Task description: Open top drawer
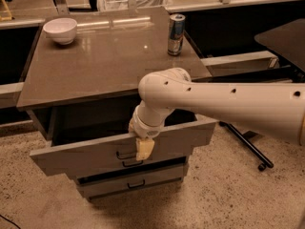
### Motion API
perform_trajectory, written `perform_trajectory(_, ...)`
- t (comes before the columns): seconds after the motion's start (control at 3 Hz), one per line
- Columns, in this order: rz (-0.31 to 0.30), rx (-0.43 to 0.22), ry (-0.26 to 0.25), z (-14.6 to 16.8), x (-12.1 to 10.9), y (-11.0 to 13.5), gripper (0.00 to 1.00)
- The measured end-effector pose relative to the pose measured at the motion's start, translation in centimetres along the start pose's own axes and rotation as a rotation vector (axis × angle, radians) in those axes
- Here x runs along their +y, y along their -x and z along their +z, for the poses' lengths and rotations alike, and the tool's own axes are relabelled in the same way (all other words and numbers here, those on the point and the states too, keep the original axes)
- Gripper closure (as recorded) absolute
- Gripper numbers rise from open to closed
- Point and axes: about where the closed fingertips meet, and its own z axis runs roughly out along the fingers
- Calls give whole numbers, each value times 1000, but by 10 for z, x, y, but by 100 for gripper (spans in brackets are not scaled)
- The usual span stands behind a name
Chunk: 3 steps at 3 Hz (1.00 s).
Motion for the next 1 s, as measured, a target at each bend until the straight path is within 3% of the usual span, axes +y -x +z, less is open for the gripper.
perform_trajectory(0.67, -35, -1, 81, -46, 94, -11, 28)
perform_trajectory(1.0, -48, -19, 43, -74, 109, -10, 27)
